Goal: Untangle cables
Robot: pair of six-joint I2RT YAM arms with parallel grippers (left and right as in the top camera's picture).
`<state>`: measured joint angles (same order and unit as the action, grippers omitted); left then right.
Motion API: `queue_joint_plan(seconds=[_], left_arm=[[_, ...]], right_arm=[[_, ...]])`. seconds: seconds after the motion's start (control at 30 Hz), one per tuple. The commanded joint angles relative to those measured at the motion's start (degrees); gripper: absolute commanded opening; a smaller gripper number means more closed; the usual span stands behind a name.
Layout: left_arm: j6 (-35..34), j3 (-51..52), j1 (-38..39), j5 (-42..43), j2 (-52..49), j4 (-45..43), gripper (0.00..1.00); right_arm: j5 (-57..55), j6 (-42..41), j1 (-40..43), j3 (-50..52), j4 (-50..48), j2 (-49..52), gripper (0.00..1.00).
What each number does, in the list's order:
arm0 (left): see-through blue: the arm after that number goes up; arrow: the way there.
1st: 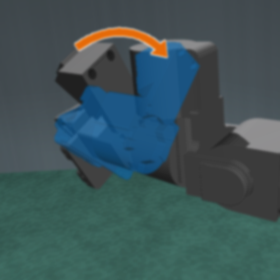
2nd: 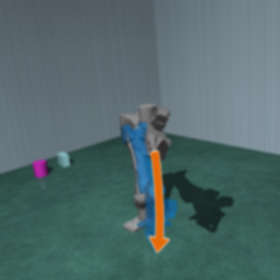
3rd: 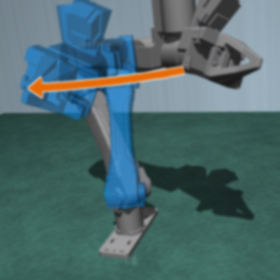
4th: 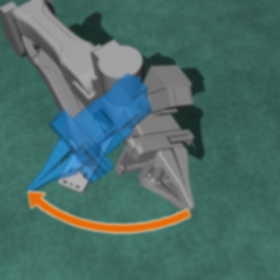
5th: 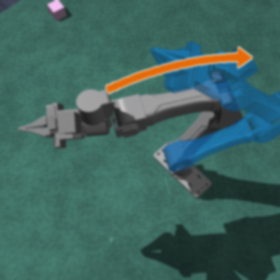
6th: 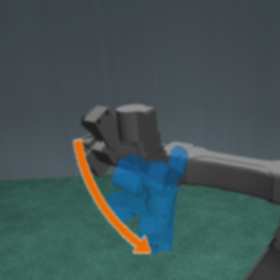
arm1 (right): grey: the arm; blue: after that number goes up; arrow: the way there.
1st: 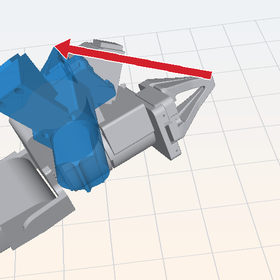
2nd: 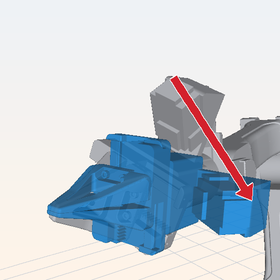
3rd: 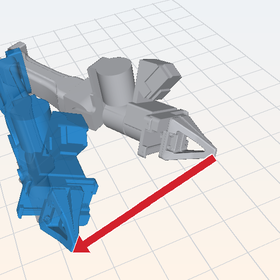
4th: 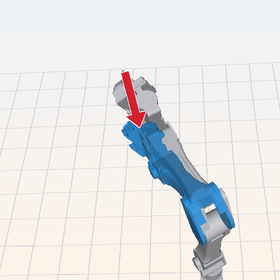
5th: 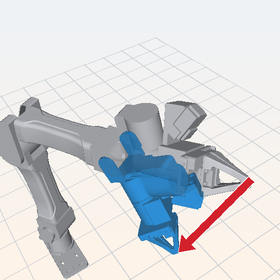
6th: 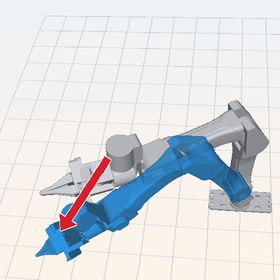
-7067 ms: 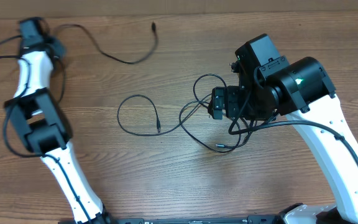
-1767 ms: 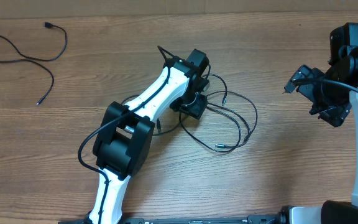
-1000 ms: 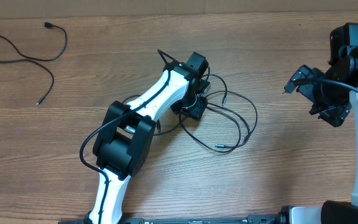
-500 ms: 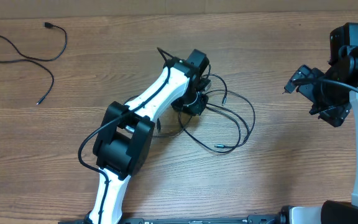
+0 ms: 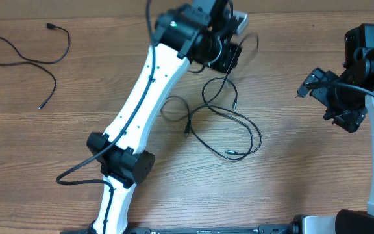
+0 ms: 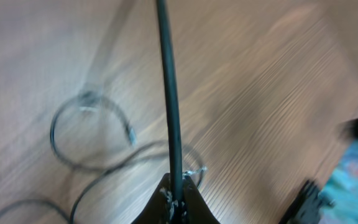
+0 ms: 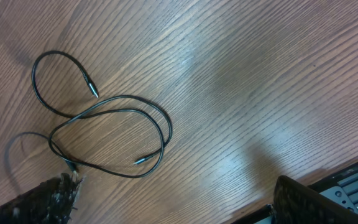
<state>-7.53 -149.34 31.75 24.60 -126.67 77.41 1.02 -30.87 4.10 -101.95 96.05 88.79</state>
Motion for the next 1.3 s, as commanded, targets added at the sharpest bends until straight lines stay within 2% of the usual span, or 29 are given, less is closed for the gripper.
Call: queue_joint_plan(seconds=[0.0,0.2,0.37,0.53,0.67,0.8,0.93,1.0,1.1,1.27], left_arm=[[-3.8,-8.3,-0.7,3.0,1.7,0.0,0.04],[-5.0,-20.6,-3.3,2.9,1.7,-0.1,0.04],[-5.6,-26.6,-6.6,3.6,1.8,-3.1,0.04],[-13.1,-30.7,-11.5,6.6,2.4,-8.2,0.04],[-14.8,-30.7,-14.7,6.9,3.9,-8.2,0.04],[-14.9,-30.7,-17.6,-2.5,4.2,0.3,0.04],[-16.2,-29.8,-19.8,-21.6,4.2,13.2,0.04],[-16.3,-29.0,-20.5,-27.6,4.2,18.3,0.04],[-11.8,-26.4,-20.9,-30.0,4.2,19.4,0.04],[-13.5,-20.3,-20.9,-34.5,4.2,19.4,0.04]], right_arm=[[-0.8,-0.2,0.2,-0.4,-0.2,0.2,1.0],[-0.8,-0.2,0.2,-0.4,-0.2,0.2,1.0],[-0.8,-0.2,0.2,-0.4,-0.2,0.2,1.0],[-0.8,-0.2,0.2,-0.4,-0.2,0.2,1.0],[-0.8,-0.2,0.2,-0.4,-0.2,0.2,1.0],[-0.8,-0.2,0.2,-0.4,-0.2,0.2,1.0],[-0.8,-0.2,0.2,-0.4,-0.2,0.2,1.0],[-0.8,-0.2,0.2,-0.4,-0.2,0.2,1.0],[-0.8,-0.2,0.2,-0.4,-0.2,0.2,1.0],[-0.8,-0.2,0.2,-0.4,-0.2,0.2,1.0]])
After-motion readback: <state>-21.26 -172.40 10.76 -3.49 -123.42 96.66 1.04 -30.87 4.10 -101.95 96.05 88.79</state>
